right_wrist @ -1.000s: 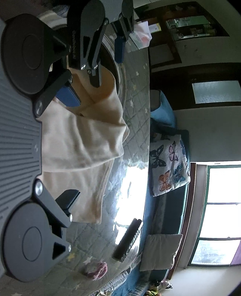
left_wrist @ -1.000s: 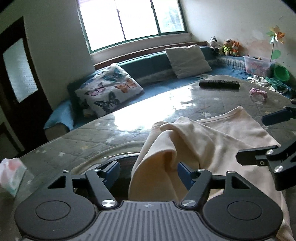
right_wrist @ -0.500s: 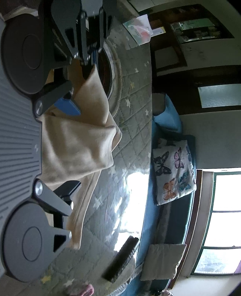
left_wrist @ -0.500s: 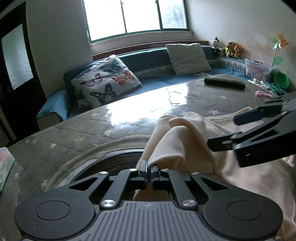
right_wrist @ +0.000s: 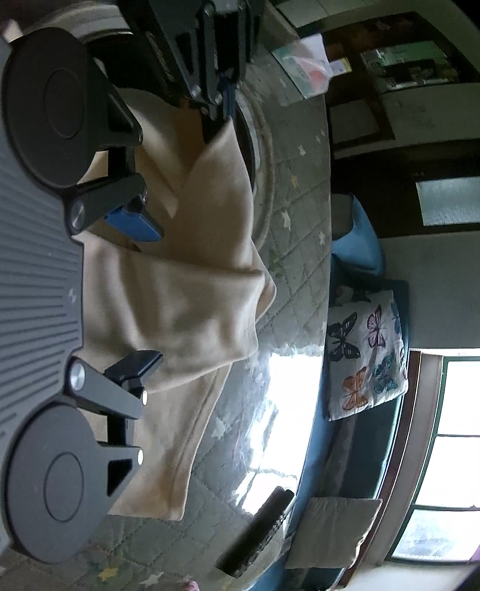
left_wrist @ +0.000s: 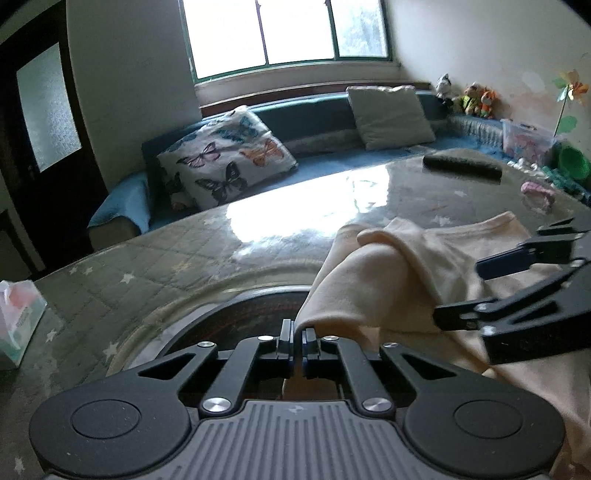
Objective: Fold clothes
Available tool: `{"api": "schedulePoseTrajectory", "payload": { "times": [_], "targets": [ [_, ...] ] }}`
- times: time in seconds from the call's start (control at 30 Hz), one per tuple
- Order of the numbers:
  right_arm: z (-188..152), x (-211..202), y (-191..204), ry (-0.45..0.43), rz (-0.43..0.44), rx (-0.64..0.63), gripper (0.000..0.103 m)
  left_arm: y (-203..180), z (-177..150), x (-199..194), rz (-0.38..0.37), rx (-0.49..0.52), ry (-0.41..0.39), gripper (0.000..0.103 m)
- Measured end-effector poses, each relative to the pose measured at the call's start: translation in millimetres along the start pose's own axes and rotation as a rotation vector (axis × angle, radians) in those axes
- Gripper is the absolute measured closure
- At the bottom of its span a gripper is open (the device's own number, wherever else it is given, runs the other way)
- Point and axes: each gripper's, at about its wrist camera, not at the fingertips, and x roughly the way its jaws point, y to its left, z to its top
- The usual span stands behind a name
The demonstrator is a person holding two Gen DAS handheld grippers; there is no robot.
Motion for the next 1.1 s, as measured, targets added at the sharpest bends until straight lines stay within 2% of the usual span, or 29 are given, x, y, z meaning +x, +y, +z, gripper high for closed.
{"api": "schedulePoseTrajectory", "payload": {
  "times": [0.17, 0.2, 0.23, 0.3, 0.37, 0.5, 0.57, 0.87, 1.1],
  "targets": [
    [-12, -19, 5, 0.003, 0.032, -0.018, 0.036, -6, -9, -15, -0.002, -0.002, 0.002, 0.092],
    [-15, -24, 6, 0.003, 0.038, -0.025, 0.035, -7, -10, -19, 0.001, -0.004, 0.0, 0.082],
    [-18, -28, 7, 0.001, 0.041, -0.028, 0.034, -7, -12, -25, 0.002, -0.013, -0.007, 0.065],
    [-25, -40, 12, -0.006, 0.055, -0.039, 0.029, -9, -15, -36, 0.001, -0.023, -0.021, 0.052],
    [-32, -50, 16, -0.012, 0.067, -0.049, 0.026, -12, -18, -47, -0.004, -0.029, -0.033, 0.05],
    [-45, -65, 24, -0.026, 0.067, -0.073, 0.022, -23, -25, -66, -0.03, -0.025, -0.057, 0.036],
    [-52, -72, 28, -0.038, 0.049, -0.093, 0.021, -29, -31, -72, -0.037, -0.008, -0.061, 0.034],
    [-82, -86, 56, -0.014, 0.113, -0.204, 0.02, -35, -49, -69, 0.007, 0.03, 0.001, 0.03],
    [-88, -110, 43, -0.055, 0.109, -0.136, 0.019, -32, -63, -79, 0.04, 0.007, 0.02, 0.02]
  ]
}}
